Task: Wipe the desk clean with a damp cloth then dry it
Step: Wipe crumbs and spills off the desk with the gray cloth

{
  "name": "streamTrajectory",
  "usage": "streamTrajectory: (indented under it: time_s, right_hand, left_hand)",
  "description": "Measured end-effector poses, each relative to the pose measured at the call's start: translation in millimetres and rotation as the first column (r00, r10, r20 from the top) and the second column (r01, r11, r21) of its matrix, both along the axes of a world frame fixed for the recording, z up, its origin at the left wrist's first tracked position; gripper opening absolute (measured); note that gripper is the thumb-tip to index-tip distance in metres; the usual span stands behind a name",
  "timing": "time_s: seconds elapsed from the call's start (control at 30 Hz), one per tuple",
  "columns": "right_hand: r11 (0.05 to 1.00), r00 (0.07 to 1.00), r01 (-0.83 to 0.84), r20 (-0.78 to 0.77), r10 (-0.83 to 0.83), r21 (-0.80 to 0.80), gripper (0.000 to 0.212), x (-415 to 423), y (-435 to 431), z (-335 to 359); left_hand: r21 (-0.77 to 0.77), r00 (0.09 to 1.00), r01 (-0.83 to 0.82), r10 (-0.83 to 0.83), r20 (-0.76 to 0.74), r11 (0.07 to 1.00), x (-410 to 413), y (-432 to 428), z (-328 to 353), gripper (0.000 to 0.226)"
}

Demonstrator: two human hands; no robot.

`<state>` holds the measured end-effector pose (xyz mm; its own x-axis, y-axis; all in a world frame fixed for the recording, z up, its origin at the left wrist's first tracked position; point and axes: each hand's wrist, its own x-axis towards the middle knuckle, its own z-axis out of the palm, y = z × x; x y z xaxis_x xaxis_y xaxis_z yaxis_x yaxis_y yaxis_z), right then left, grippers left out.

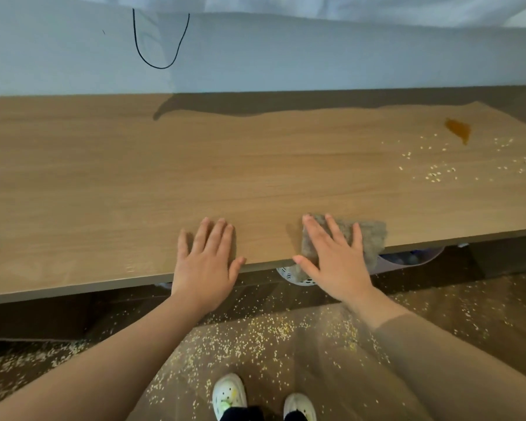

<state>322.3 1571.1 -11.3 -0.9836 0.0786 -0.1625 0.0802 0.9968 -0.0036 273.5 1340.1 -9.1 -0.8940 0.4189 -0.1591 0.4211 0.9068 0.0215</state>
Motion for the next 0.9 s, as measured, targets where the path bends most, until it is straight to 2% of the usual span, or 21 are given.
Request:
streamTrajectory:
  time_s: [0.07,0.13,0.2,0.27,0.33,0.4,0.5,0.6,0.7,0.77,0.83,0.9]
  right_hand:
    - [0.999,1.0,0.008,0.016,-0.009,0.039,0.075,-5.4,28.2,1.5]
    - [0.988,0.988,0.155,0.015,-0.155,0.008,0.066,-15.6,45.6,3.0]
    - [0.953,0.954,0.299,-0.013,-0.3,-0.058,0.058,-25.7,46.6,4.1]
    - [0.933,0.936,0.342,-0.043,-0.348,-0.113,0.056,-33.8,44.1,3.3]
    - [0.938,0.946,0.3,-0.07,-0.315,-0.174,0.055,-40.2,46.0,3.7]
    - [0.935,0.958,0.224,-0.112,-0.263,-0.276,0.055,-52.0,48.6,4.7]
    - [0.921,0.975,0.088,-0.156,-0.157,-0.381,0.047,-76.7,43.2,8.1]
    - [0.968,0.985,0.08,-0.132,-0.114,-0.239,0.052,-78.2,44.8,12.4]
    - [0.987,0.989,0.147,0.0,-0.147,-0.07,0.066,-51.7,49.7,8.9]
    - [0.973,0.974,0.215,0.091,-0.207,-0.089,0.072,-49.5,42.0,7.5]
    - [0.961,0.967,0.24,0.119,-0.225,-0.134,0.077,-63.1,21.8,8.4]
    - [0.98,0.984,0.157,0.099,-0.145,-0.121,0.08,-72.7,-4.5,6.6]
  left_hand:
    - [0.013,0.992,0.122,-0.122,-0.027,0.992,-3.4,16.1,0.1,0.075]
    - [0.05,0.989,0.145,-0.143,-0.036,0.988,-10.8,40.2,0.1,0.073]
    - [0.132,1.0,-0.004,0.003,0.003,0.991,-21.7,61.7,-2.0,0.065]
    - [0.188,0.984,-0.179,0.172,0.051,0.966,-30.1,72.3,-5.5,0.056]
    - [0.207,0.976,-0.218,0.211,0.057,0.954,-30.0,72.5,-6.2,0.054]
    - [0.213,0.982,-0.186,0.173,0.077,0.959,-28.6,65.5,-3.0,0.056]
    - [0.119,0.988,-0.15,0.146,0.04,0.981,-25.1,50.0,-3.6,0.064]
    - [0.06,0.974,-0.226,0.225,0.025,0.972,-15.8,43.7,-6.3,0.067]
    - [0.061,0.975,-0.22,0.217,0.045,0.974,-15.5,41.5,-8.2,0.062]
    - [0.086,0.975,-0.22,0.215,0.062,0.972,-17.3,39.8,-6.4,0.057]
    - [0.139,0.969,-0.236,0.222,0.109,0.962,-18.5,36.5,-1.3,0.048]
    - [0.219,0.967,-0.243,0.22,0.125,0.945,-20.4,32.0,5.0,0.046]
